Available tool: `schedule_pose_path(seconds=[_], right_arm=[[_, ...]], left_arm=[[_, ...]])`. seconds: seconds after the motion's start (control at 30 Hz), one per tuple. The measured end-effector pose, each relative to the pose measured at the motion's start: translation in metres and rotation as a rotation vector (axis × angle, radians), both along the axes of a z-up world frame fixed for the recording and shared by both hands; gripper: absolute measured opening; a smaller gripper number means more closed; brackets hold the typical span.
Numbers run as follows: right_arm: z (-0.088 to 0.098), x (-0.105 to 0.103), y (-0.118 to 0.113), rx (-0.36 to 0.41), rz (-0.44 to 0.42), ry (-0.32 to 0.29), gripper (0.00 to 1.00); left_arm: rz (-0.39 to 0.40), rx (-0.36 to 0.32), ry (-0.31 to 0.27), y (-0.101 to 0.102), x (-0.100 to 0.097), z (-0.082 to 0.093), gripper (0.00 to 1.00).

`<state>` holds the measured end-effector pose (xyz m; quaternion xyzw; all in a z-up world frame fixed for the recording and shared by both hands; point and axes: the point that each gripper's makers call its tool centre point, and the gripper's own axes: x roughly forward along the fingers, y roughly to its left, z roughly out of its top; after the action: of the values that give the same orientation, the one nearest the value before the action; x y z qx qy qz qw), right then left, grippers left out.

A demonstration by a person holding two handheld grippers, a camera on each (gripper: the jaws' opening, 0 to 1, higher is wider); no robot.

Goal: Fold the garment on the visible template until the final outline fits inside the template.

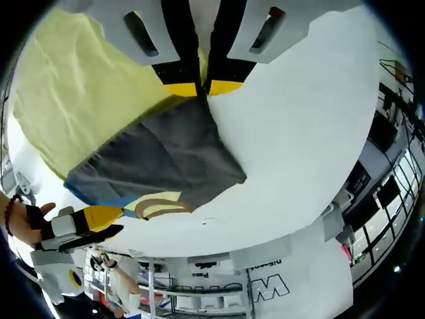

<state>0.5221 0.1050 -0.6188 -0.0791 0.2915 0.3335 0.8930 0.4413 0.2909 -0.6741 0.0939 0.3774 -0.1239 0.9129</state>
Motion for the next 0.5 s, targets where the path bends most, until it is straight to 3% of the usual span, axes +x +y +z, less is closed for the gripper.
schedule_pose_path(seconds=[0.27, 0.37, 0.5], right_arm=[[0.003, -0.010, -0.015, 0.003, -0.015, 0.013, 0.63], [0.005, -0.012, -0.022, -0.002, -0.021, 0.015, 0.66], [0.006, -0.021, -0.026, -0.013, -0.012, 0.015, 0.74]], left_arm=[[0.024, -0.013, -0.010, 0.007, -0.003, 0.002, 0.09], [0.007, 0.005, -0.018, 0.010, -0.007, 0.006, 0.15], [0.059, -0.076, -0.050, 0.012, -0.008, 0.016, 0.28]])
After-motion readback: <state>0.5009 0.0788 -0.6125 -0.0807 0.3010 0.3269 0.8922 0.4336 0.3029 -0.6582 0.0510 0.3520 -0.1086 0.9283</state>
